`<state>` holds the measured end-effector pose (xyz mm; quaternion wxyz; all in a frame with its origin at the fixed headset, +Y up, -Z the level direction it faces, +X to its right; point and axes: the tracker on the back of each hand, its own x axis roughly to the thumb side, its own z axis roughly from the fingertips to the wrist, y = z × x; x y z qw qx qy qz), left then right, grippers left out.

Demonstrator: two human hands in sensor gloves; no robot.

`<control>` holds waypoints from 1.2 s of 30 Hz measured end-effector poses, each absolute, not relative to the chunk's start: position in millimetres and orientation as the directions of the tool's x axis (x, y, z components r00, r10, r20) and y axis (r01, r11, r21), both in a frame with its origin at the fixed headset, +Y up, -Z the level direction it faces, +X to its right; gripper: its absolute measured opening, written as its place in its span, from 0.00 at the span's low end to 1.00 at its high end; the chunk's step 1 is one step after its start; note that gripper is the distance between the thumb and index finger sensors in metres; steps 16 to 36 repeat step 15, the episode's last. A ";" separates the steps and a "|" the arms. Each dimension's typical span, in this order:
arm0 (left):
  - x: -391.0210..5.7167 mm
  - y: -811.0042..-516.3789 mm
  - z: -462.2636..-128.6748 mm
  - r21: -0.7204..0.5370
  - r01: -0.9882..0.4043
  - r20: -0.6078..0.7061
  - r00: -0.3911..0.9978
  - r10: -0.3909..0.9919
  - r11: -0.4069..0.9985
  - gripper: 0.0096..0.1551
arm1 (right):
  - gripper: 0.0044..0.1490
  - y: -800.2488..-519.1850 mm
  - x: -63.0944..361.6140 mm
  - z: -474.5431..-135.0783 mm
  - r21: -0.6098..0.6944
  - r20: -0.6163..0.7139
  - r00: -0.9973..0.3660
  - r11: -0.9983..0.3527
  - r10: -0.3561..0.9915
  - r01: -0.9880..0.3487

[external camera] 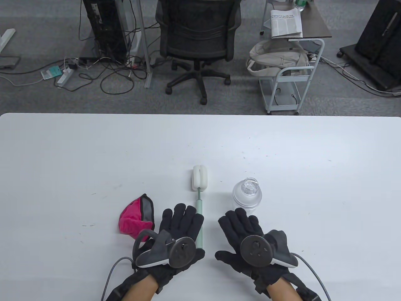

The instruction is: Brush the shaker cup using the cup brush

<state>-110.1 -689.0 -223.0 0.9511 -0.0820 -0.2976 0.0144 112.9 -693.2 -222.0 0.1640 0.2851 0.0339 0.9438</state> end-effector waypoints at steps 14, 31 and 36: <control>-111.7 -694.5 -223.2 -0.218 0.017 0.547 0.831 0.108 0.976 0.54 | 0.54 -697.6 108.2 -224.7 0.209 0.521 -0.773 -0.932 0.362 -0.296; -111.6 -695.6 -223.8 -0.227 0.022 0.548 0.830 0.109 0.974 0.54 | 0.54 -697.6 107.9 -224.7 0.212 0.521 -0.772 -0.931 0.364 -0.296; -111.6 -695.6 -223.8 -0.227 0.022 0.548 0.830 0.109 0.974 0.54 | 0.54 -697.6 107.9 -224.7 0.212 0.521 -0.772 -0.931 0.364 -0.296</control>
